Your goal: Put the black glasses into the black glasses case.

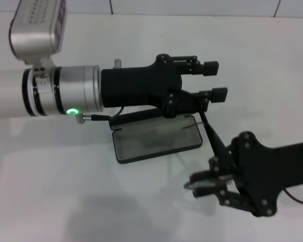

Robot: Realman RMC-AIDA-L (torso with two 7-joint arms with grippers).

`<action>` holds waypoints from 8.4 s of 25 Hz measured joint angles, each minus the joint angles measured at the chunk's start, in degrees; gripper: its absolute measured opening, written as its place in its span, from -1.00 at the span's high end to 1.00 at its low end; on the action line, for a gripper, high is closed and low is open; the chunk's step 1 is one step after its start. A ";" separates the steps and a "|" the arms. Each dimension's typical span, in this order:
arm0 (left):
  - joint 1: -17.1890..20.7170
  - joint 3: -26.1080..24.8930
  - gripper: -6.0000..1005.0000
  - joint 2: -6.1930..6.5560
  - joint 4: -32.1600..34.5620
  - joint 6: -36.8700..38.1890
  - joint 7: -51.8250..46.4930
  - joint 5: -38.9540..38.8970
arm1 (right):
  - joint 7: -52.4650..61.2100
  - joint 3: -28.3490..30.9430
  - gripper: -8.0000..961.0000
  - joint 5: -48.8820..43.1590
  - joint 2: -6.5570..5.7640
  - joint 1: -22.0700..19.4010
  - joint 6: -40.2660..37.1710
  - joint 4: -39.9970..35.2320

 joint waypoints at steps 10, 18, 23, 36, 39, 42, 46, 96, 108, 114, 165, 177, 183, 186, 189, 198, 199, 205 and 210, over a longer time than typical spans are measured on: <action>0.61 1.42 -0.13 -0.19 -0.45 3.72 5.04 -0.46 | 5.17 0.09 0.71 0.05 0.03 0.12 4.27 -0.26; 1.03 3.14 -0.13 -0.12 -0.14 4.15 5.54 -1.61 | 6.17 0.09 0.70 0.05 -0.04 -0.36 7.05 0.19; 1.18 3.15 -0.13 -0.07 -0.07 5.08 5.55 -1.67 | 6.20 0.09 0.70 0.04 -0.04 -0.38 7.67 0.35; 1.20 3.17 -0.12 0.13 0.08 6.16 5.60 -1.05 | 7.41 0.18 0.68 0.00 0.21 -0.69 9.33 0.01; 1.19 3.21 -0.12 0.15 0.09 6.16 5.90 -0.63 | 7.59 0.17 0.67 -0.01 0.17 -0.69 9.45 -0.01; 1.86 1.82 -0.12 0.20 0.09 5.73 7.19 -1.08 | 7.60 0.11 0.67 -0.40 -0.06 -0.97 9.57 -0.48; 4.50 -6.34 -0.12 0.50 0.09 4.95 7.94 -3.17 | 7.60 -0.13 0.67 -1.62 -0.18 -2.03 10.37 -2.11; 7.24 -19.44 -0.12 0.76 -0.02 -2.37 5.62 -3.72 | 35.67 -47.94 0.60 -16.72 0.58 -14.71 80.69 -44.34; 7.85 -19.46 -0.12 0.67 -0.23 -2.35 5.62 -3.54 | 37.36 -47.40 0.52 -16.33 0.38 -15.48 80.05 -45.68; 7.96 -19.49 -0.12 0.71 -0.36 -2.40 5.62 -3.24 | 37.60 -36.26 0.50 -14.33 0.18 -17.36 57.74 -48.23; 5.76 -16.19 -0.12 0.32 -0.36 -15.00 2.37 5.16 | 39.76 -26.84 0.33 0.61 0.65 6.15 51.29 -11.48; 5.52 -8.77 -0.12 0.66 0.04 -15.94 0.72 6.91 | 35.75 3.88 0.28 -6.69 -2.40 -8.86 21.74 -22.07; 4.93 -8.39 -0.12 0.56 0.08 -18.81 -0.39 9.47 | 29.55 23.48 0.26 -5.23 -0.34 -16.68 13.43 -22.10; 4.26 -7.34 -0.12 0.54 0.08 -20.04 -1.39 10.55 | 28.60 25.28 0.25 -4.24 -0.24 -17.52 12.62 -21.19; 3.32 -5.60 -0.12 0.49 -0.09 -21.88 -2.47 11.79 | 28.55 25.32 0.14 -4.19 -0.36 -16.92 13.40 -19.94; 3.76 2.49 -0.12 0.33 -0.02 -22.87 -2.27 12.31 | 28.04 25.02 -0.02 -4.49 -0.41 -15.82 14.54 -19.34; 4.08 2.85 -0.12 0.32 0.03 -22.75 -1.79 12.33 | 28.04 24.94 -0.02 -4.49 -0.41 -15.66 14.90 -19.32; 5.17 3.18 -0.13 0.21 -0.11 -22.42 0.24 12.04 | 28.03 24.78 -0.05 -4.71 -0.39 -15.37 15.69 -19.16; 6.31 2.71 -0.15 0.26 0.03 -17.17 3.47 7.86 | 27.98 22.61 -0.07 -5.31 -0.21 -14.71 15.56 -19.15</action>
